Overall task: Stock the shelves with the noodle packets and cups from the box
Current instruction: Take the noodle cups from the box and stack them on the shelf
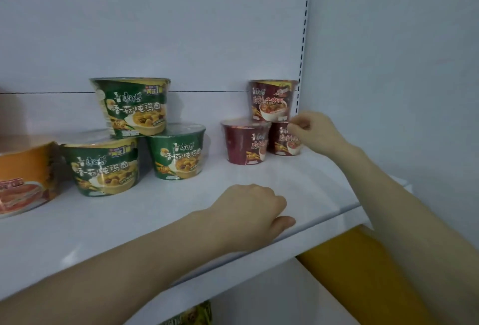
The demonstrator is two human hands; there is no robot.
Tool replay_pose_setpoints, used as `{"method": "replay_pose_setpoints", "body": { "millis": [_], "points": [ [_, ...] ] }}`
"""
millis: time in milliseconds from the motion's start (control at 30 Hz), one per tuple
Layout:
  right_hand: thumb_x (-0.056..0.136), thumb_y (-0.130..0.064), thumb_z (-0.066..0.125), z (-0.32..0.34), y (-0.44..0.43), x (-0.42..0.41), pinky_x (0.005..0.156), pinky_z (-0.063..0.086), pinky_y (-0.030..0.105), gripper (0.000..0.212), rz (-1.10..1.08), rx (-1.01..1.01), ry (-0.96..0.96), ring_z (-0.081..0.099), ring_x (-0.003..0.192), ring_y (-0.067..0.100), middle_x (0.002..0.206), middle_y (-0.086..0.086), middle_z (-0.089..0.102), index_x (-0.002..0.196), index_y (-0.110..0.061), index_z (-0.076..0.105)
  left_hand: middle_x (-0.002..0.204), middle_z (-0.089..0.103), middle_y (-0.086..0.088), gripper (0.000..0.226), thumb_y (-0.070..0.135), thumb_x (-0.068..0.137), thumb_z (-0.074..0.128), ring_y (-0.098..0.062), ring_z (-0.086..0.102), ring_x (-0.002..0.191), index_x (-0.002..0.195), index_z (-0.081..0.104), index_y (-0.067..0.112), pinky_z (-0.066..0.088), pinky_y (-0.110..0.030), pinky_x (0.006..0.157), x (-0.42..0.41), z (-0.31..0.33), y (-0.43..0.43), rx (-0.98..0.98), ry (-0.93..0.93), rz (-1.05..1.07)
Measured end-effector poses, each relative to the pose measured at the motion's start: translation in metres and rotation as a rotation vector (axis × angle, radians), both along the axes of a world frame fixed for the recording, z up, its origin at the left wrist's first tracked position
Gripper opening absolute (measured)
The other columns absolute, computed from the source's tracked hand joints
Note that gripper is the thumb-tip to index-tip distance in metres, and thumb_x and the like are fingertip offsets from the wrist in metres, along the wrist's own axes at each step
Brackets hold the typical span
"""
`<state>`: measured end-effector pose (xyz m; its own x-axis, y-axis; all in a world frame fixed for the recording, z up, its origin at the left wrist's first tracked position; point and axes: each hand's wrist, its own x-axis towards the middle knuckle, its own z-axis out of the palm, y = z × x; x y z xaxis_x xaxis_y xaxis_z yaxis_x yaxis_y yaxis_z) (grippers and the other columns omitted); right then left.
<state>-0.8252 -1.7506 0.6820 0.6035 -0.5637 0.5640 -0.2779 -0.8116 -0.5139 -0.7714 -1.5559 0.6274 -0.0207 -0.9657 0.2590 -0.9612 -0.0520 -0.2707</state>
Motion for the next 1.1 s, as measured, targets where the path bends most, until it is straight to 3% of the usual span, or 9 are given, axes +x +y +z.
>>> {"method": "replay_pose_setpoints", "body": {
  "millis": [133, 467, 567, 633, 700, 767, 833, 933, 1100],
  "points": [
    [0.091, -0.018, 0.053, 0.0, -0.041, -0.018, 0.081, 0.036, 0.018, 0.024, -0.062, -0.022, 0.001, 0.058, 0.1, 0.017, 0.111, 0.008, 0.066, 0.109, -0.006, 0.065, 0.11, 0.058, -0.006, 0.044, 0.046, 0.097, 0.028, -0.025, 0.054, 0.102, 0.115, 0.053, 0.014, 0.045, -0.036, 0.081, -0.004, 0.004, -0.039, 0.005, 0.001, 0.01],
    [0.088, -0.036, 0.058, 0.04, -0.113, 0.016, 0.101, 0.037, 0.031, 0.056, 0.077, 0.024, -0.134, 0.045, 0.126, 0.022, 0.139, 0.007, 0.046, 0.136, -0.011, 0.04, 0.12, 0.056, -0.002, 0.045, 0.048, 0.096, 0.03, -0.022, 0.053, 0.109, 0.122, 0.049, 0.017, 0.048, -0.036, 0.086, 0.023, 0.006, -0.117, -0.076, -0.008, 0.229],
    [0.081, -0.044, 0.065, 0.051, -0.119, 0.038, 0.109, 0.029, 0.035, 0.08, 0.188, 0.09, -0.161, 0.03, 0.137, 0.022, 0.15, 0.005, 0.029, 0.144, -0.016, 0.025, 0.112, 0.06, -0.003, 0.04, 0.044, 0.095, 0.036, -0.025, 0.057, 0.103, 0.114, 0.056, 0.015, 0.051, -0.034, 0.074, 0.04, 0.008, -0.128, -0.265, -0.029, 0.299],
    [0.077, -0.047, 0.068, 0.055, -0.124, 0.053, 0.107, 0.029, 0.032, 0.09, 0.236, 0.132, -0.157, 0.028, 0.138, 0.022, 0.152, 0.006, 0.024, 0.146, -0.018, 0.019, 0.091, 0.064, -0.012, 0.038, 0.037, 0.088, 0.043, -0.033, 0.063, 0.081, 0.096, 0.064, 0.007, 0.052, -0.037, 0.056, 0.052, 0.017, -0.132, -0.419, -0.062, 0.28],
    [0.074, -0.049, 0.07, 0.056, -0.128, 0.067, 0.104, 0.032, 0.031, 0.094, 0.259, 0.165, -0.139, 0.032, 0.135, 0.023, 0.15, 0.006, 0.027, 0.146, -0.019, 0.018, 0.091, 0.063, -0.017, 0.033, 0.031, 0.083, 0.057, -0.036, 0.062, 0.08, 0.098, 0.065, 0.002, 0.051, -0.039, 0.056, 0.062, 0.026, -0.136, -0.517, -0.065, 0.35],
    [0.072, -0.049, 0.072, 0.054, -0.132, 0.079, 0.099, 0.039, 0.029, 0.089, 0.237, 0.153, -0.14, 0.044, 0.124, 0.022, 0.141, 0.009, 0.038, 0.142, -0.015, 0.028, 0.111, 0.057, -0.015, 0.042, 0.032, 0.088, 0.057, -0.031, 0.054, 0.101, 0.12, 0.055, 0.005, 0.047, -0.038, 0.075, 0.069, 0.034, -0.142, -0.524, -0.027, 0.469],
    [0.073, -0.045, 0.073, 0.054, -0.133, 0.084, 0.077, 0.043, 0.017, 0.073, 0.199, 0.111, -0.182, 0.051, 0.102, 0.015, 0.124, 0.007, 0.05, 0.129, -0.009, 0.044, 0.12, 0.05, -0.012, 0.045, 0.036, 0.092, 0.05, -0.027, 0.046, 0.11, 0.13, 0.048, 0.012, 0.042, -0.035, 0.082, 0.081, 0.038, -0.149, -0.543, -0.018, 0.522],
    [0.073, -0.038, 0.075, 0.056, -0.137, 0.081, 0.065, 0.04, 0.013, 0.057, 0.228, 0.105, -0.266, 0.05, 0.088, 0.009, 0.101, -0.002, 0.053, 0.116, -0.007, 0.054, 0.113, 0.054, -0.013, 0.036, 0.031, 0.093, 0.051, -0.03, 0.046, 0.107, 0.125, 0.057, 0.015, 0.041, -0.038, 0.078, 0.096, 0.039, -0.158, -0.469, 0.037, 0.483],
    [0.072, -0.036, 0.076, 0.06, -0.14, 0.075, 0.066, 0.04, 0.008, 0.056, 0.281, 0.162, -0.39, 0.051, 0.086, 0.007, 0.099, -0.004, 0.051, 0.115, -0.007, 0.054, 0.101, 0.065, -0.018, 0.022, 0.006, 0.086, 0.061, -0.038, 0.058, 0.094, 0.105, 0.07, 0.004, 0.048, -0.042, 0.079, 0.114, 0.038, -0.148, -0.512, 0.214, 0.311]
  ]
}}
